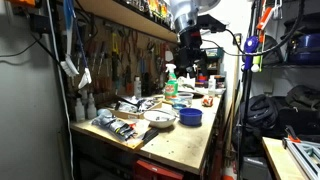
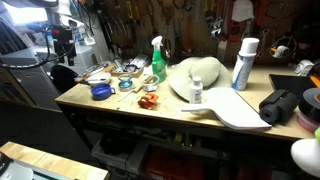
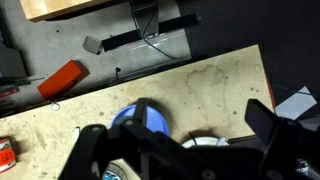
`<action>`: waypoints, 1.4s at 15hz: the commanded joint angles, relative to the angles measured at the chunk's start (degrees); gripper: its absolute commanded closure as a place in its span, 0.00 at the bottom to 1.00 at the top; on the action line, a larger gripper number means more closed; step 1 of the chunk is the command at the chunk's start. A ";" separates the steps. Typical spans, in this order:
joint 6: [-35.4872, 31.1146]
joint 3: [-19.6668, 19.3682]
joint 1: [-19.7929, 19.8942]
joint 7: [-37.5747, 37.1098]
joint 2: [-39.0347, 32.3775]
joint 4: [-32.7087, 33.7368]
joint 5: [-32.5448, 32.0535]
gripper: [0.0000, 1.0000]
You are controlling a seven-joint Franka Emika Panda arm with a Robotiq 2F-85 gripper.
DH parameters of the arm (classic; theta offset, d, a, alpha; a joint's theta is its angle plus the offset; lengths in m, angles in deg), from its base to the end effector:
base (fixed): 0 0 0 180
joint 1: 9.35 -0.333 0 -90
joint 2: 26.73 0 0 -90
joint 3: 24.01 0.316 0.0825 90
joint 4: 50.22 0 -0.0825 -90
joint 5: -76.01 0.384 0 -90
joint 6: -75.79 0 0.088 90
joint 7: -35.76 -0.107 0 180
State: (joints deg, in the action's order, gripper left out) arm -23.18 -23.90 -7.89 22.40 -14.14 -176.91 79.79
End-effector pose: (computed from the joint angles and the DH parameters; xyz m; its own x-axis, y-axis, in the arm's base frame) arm 0.4530 -0.0046 0.4518 0.9269 -0.2626 -0.2681 -0.2720 -0.9623 0.0022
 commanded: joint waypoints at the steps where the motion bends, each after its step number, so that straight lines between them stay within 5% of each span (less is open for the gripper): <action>1: 0.10 0.08 0.10 0.03 -0.04 0.08 0.01 0.00; 5: 0.10 0.08 0.10 0.03 -0.07 0.08 0.01 0.00; 10: -19.52 -0.26 2.29 -11.34 -3.81 -2.02 -1.06 0.00; 15: -31.84 -1.78 5.48 -24.76 -8.85 -4.17 -8.21 0.00; 18: -31.53 -4.15 6.96 -31.08 -11.16 -3.87 -14.48 0.00; 20: -25.52 -4.68 6.14 -24.46 -10.77 -3.73 -9.66 0.00; 21: -29.15 -5.01 6.30 -27.08 -11.58 -3.29 -11.68 0.00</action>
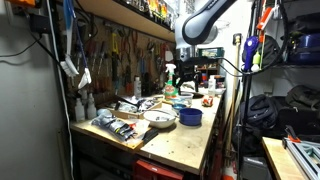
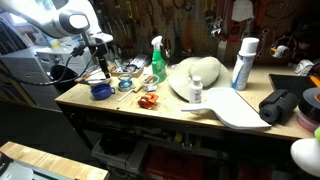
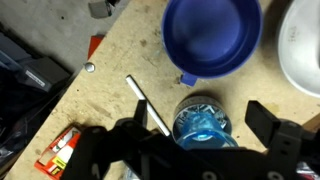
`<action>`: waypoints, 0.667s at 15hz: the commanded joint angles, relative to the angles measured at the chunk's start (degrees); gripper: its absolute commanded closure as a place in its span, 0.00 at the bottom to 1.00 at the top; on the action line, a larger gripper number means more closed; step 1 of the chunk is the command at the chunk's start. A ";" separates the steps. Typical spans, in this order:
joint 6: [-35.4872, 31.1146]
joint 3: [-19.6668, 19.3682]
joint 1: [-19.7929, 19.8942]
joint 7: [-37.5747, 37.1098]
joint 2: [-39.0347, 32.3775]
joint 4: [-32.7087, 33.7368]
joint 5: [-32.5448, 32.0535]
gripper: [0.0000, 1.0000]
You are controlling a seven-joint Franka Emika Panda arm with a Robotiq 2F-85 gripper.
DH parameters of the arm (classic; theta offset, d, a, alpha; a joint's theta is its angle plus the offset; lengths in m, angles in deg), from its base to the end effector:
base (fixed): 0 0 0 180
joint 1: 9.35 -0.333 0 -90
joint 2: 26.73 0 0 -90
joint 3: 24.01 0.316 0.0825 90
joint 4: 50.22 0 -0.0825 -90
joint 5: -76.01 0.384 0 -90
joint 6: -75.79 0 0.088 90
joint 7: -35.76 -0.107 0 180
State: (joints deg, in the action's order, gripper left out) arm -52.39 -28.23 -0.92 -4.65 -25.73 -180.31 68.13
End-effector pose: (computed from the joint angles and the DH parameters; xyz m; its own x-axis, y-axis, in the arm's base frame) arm 0.5001 -0.1165 0.3641 0.6683 -0.7420 0.0527 -0.7431 -0.6626 0.0932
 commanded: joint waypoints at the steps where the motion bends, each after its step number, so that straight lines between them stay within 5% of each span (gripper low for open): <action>1: 1.57 -0.78 -0.68 1.09 -0.04 0.11 0.44 0.00; 6: 4.04 1.26 -3.61 12.57 2.59 -0.28 7.15 0.00; 10: 4.13 3.95 -5.67 -1.82 4.42 -1.01 3.92 0.00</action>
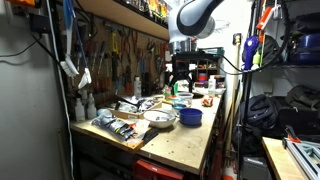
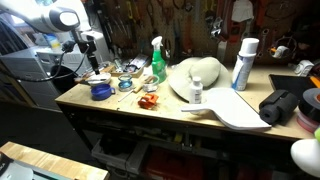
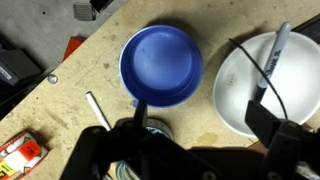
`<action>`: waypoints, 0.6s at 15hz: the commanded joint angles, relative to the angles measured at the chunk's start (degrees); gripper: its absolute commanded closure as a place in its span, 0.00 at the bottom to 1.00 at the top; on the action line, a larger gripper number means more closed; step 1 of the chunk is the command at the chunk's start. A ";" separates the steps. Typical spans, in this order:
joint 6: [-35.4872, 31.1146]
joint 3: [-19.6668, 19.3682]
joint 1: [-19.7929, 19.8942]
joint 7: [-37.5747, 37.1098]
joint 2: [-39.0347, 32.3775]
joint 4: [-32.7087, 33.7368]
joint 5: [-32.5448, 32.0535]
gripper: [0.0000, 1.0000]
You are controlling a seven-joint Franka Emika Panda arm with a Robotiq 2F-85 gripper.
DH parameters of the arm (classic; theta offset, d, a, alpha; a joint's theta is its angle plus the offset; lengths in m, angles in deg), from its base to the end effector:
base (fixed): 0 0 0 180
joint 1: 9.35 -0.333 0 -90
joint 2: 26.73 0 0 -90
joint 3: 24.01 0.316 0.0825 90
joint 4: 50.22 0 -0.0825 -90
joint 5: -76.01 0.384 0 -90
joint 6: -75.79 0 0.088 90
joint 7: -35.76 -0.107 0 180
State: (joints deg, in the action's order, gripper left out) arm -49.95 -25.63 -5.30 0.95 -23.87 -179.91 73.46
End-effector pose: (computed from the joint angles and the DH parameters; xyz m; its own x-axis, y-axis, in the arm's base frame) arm 0.5068 -0.0519 0.3799 0.7775 -0.6288 0.0035 -0.6285 -0.7769 0.0392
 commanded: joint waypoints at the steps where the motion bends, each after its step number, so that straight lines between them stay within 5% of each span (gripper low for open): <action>1: 3.68 1.64 -1.58 -6.71 2.76 -0.80 -1.19 0.00; 7: 1.45 1.09 -1.30 -4.62 0.63 0.47 -0.50 0.00; 9: 2.57 2.33 -2.15 -10.88 1.38 -0.11 -1.16 0.00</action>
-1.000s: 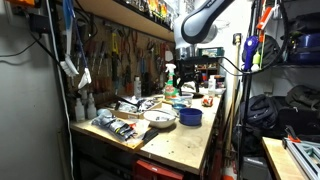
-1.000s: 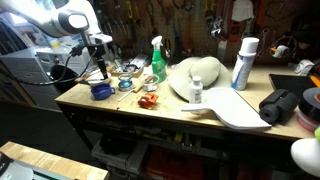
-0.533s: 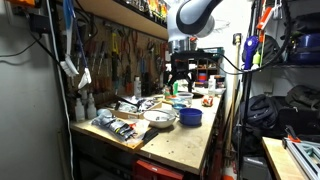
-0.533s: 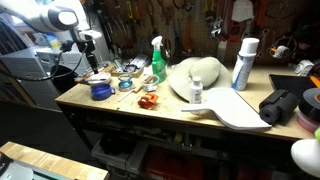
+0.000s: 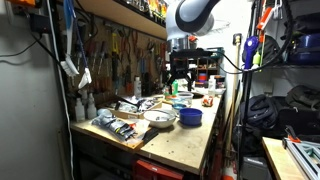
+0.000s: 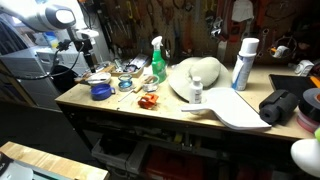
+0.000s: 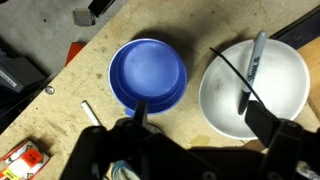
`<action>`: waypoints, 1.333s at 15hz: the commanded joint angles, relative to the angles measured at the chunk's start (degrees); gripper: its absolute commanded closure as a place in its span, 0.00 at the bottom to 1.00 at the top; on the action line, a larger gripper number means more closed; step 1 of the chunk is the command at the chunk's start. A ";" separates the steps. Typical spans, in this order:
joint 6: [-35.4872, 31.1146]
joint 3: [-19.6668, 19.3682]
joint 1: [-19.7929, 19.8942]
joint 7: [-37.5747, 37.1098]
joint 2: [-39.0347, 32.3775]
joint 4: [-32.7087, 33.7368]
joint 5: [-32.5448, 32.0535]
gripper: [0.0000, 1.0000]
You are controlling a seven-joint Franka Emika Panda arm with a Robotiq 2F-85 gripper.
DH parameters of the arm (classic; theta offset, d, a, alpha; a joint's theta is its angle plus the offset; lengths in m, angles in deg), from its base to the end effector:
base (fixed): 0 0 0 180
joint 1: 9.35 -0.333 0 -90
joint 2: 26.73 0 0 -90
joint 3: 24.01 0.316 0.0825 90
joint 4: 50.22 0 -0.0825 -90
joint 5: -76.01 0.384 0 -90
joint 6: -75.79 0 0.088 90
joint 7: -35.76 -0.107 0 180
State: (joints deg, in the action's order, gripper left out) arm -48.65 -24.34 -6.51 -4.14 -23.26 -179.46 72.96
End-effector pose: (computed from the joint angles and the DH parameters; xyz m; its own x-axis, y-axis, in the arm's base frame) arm 0.5076 -0.0302 0.3869 0.7512 -0.6600 0.0092 -0.6596 -0.7501 0.0482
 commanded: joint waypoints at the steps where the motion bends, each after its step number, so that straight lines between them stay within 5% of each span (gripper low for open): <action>1: 0.46 1.72 -1.49 -8.94 1.29 -1.15 -1.19 0.00; 7: -0.06 5.86 -5.28 -18.39 -0.37 -1.51 -1.00 0.00; 9: -1.66 6.41 -6.32 -15.64 -2.25 -1.52 1.03 0.00; 12: -3.72 6.34 -7.28 -7.32 -5.62 -1.05 5.46 0.16; 16: -4.76 5.32 -7.05 -4.46 -10.65 1.12 6.65 0.01; 18: -4.33 5.06 -7.66 -5.82 -9.21 0.24 5.35 0.07; 20: -4.36 4.74 -7.67 -5.66 -10.45 0.97 5.39 0.01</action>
State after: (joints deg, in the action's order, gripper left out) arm -53.16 -18.71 -13.31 -9.92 -33.74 -178.57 78.20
